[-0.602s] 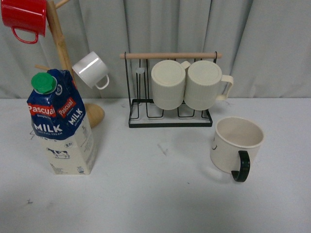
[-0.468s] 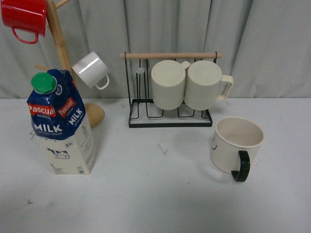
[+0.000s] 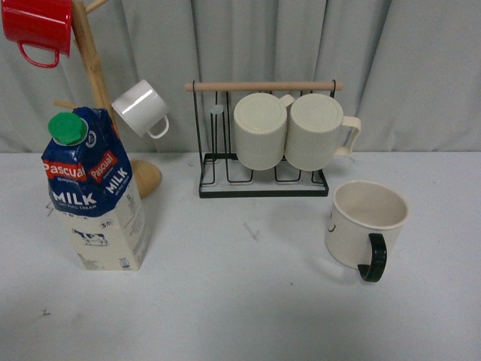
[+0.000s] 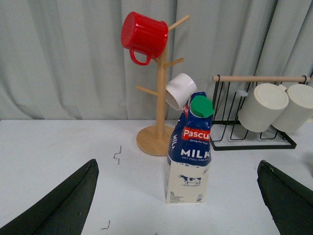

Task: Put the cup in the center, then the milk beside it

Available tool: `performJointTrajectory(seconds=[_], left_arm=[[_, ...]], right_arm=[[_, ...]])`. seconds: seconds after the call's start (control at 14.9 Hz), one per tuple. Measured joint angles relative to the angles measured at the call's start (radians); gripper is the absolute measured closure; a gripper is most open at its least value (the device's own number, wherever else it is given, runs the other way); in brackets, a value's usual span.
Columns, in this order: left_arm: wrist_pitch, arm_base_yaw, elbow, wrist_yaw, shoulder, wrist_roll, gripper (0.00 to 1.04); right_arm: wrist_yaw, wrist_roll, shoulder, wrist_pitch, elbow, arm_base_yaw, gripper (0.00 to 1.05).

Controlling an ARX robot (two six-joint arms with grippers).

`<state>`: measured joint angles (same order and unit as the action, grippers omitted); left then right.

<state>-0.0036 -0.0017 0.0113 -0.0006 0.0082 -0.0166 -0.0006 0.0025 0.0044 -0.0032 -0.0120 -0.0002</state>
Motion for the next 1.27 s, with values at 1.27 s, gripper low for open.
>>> performJointTrajectory(seconds=[1.27], left_arm=[[0.0, 0.0, 0.0, 0.0, 0.0, 0.0, 0.07]], right_arm=[[0.0, 0.0, 0.0, 0.0, 0.0, 0.0, 0.06]])
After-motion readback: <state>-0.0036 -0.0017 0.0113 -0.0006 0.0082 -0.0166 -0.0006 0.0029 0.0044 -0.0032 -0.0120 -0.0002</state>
